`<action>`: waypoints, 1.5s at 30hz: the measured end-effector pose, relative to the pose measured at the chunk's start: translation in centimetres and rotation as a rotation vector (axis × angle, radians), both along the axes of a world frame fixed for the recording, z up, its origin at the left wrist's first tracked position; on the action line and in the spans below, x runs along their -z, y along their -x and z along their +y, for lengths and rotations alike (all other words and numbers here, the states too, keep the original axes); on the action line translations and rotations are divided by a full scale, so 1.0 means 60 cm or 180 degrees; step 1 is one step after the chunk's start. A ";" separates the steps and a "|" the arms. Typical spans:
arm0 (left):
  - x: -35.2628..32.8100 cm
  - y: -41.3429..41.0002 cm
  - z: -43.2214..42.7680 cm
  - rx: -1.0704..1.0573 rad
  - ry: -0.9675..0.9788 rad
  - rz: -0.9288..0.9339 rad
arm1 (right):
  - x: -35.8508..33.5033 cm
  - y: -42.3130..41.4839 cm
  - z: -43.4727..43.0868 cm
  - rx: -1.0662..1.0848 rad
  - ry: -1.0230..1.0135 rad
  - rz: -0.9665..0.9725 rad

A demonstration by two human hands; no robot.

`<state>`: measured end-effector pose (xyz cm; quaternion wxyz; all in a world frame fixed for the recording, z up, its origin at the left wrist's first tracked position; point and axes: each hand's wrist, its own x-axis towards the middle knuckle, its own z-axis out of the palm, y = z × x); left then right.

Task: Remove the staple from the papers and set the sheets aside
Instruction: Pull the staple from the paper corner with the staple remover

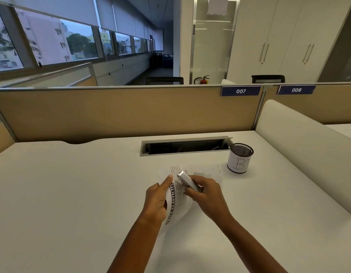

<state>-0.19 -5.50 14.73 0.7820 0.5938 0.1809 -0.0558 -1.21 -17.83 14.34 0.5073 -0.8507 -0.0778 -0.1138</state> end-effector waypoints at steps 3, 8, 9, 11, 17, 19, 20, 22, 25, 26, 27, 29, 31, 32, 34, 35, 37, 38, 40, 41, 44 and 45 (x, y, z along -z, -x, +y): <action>-0.003 0.004 -0.001 -0.0079 0.0254 0.0049 | -0.005 -0.002 -0.002 -0.0077 -0.0285 0.0317; -0.039 -0.003 -0.007 -0.0508 0.0532 -0.0308 | -0.038 -0.002 0.005 -0.0307 -0.0768 0.0621; -0.051 -0.004 -0.009 -0.0614 0.0605 -0.0452 | -0.047 -0.002 0.009 -0.0352 -0.0811 0.0581; -0.074 -0.006 -0.014 -0.0770 0.0661 -0.0690 | -0.065 -0.004 0.015 -0.0343 -0.0794 0.0442; -0.090 0.005 -0.022 -0.0597 0.0900 -0.0773 | -0.099 -0.011 0.019 -0.0198 -0.0479 0.0044; -0.086 0.007 -0.020 -0.0562 0.0723 -0.0756 | -0.101 -0.013 0.014 -0.0292 -0.0488 0.0091; -0.085 0.007 -0.020 -0.0599 0.0591 -0.0740 | -0.101 -0.013 0.013 -0.0334 -0.0501 0.0137; -0.083 0.007 -0.022 -0.0732 0.0316 -0.0748 | -0.101 -0.014 0.013 -0.0385 -0.0516 0.0243; -0.079 0.008 -0.027 -0.0909 -0.0016 -0.0903 | -0.105 -0.017 0.013 -0.0482 -0.0570 0.0504; -0.077 0.008 -0.028 -0.0937 -0.0147 -0.0963 | -0.109 -0.016 0.013 -0.0533 -0.0642 0.0603; -0.075 0.008 -0.029 -0.0958 -0.0258 -0.1020 | -0.112 -0.017 0.012 -0.0585 -0.0698 0.0677; -0.072 0.008 -0.032 -0.0988 -0.0424 -0.1118 | -0.117 -0.018 0.012 -0.0614 -0.0787 0.0813; -0.068 0.005 -0.035 -0.1034 -0.0536 -0.1150 | -0.120 -0.019 0.012 -0.0599 -0.0890 0.0941; -0.066 0.005 -0.037 -0.1062 -0.0563 -0.1152 | -0.120 -0.019 0.012 -0.0575 -0.0940 0.1007; -0.061 0.004 -0.039 -0.1107 -0.0581 -0.1208 | -0.119 -0.020 0.012 -0.0534 -0.1002 0.1084; -0.059 0.003 -0.041 -0.1128 -0.0594 -0.1256 | -0.118 -0.022 0.012 -0.0518 -0.1027 0.1109; -0.056 0.002 -0.043 -0.1200 -0.0643 -0.1339 | -0.118 -0.022 0.013 -0.0507 -0.1106 0.1147; -0.056 0.003 -0.045 -0.1231 -0.0661 -0.1364 | -0.117 -0.021 0.014 -0.0510 -0.1161 0.1148; -0.057 0.004 -0.051 -0.1235 -0.0676 -0.1365 | -0.117 -0.020 0.017 -0.0507 -0.1270 0.1097; -0.058 0.005 -0.054 -0.1225 -0.0672 -0.1342 | -0.118 -0.020 0.018 -0.0492 -0.1305 0.1066; -0.057 0.006 -0.059 -0.1265 -0.0656 -0.1258 | -0.117 -0.021 0.023 -0.0435 -0.1285 0.1053; -0.056 0.005 -0.060 -0.1282 -0.0643 -0.1231 | -0.117 -0.022 0.024 -0.0422 -0.1287 0.1069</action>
